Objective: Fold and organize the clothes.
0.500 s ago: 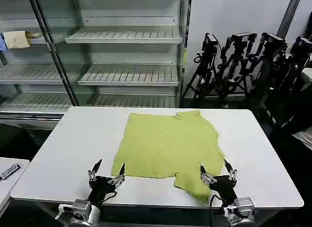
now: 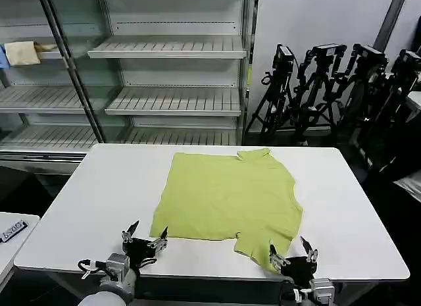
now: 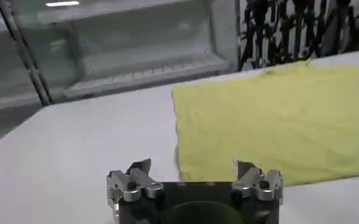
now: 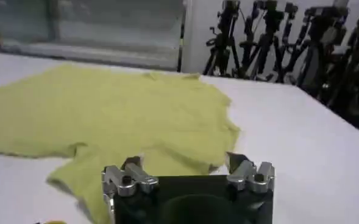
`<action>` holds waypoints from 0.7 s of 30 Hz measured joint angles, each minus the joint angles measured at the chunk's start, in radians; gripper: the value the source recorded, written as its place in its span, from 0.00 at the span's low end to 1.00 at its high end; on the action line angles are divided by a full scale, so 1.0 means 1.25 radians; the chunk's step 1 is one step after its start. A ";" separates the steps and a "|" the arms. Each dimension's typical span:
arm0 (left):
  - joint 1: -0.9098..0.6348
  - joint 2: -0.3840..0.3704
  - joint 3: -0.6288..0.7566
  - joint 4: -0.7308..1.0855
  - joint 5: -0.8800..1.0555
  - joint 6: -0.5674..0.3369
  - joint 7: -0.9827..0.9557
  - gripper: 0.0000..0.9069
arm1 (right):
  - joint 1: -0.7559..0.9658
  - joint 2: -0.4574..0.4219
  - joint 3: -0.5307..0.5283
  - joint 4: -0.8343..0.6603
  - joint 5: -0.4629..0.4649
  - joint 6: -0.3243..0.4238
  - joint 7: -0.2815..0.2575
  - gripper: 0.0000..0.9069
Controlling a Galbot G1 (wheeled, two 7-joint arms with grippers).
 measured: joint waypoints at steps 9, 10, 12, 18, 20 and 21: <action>-0.034 0.003 0.022 0.037 -0.014 0.020 -0.005 0.02 | -0.015 0.004 -0.022 -0.014 -0.003 0.000 0.007 0.00; -0.035 0.003 0.024 0.039 -0.015 0.020 -0.005 0.02 | -0.016 0.005 -0.023 -0.015 -0.003 0.000 0.008 0.00; -0.038 0.004 0.027 0.042 -0.017 0.021 -0.005 0.02 | -0.019 0.005 -0.026 -0.017 -0.003 0.001 0.008 0.00; -0.037 0.006 0.029 0.049 -0.019 0.024 -0.004 0.02 | -0.029 0.001 -0.029 -0.017 0.002 0.002 0.005 0.00; -0.035 0.006 0.029 0.050 -0.020 0.025 -0.003 0.02 | -0.031 0.001 -0.029 -0.015 0.003 0.002 0.003 0.00; -0.035 0.007 0.029 0.050 -0.020 0.025 -0.002 0.02 | -0.032 0.000 -0.030 -0.014 0.003 0.003 0.002 0.00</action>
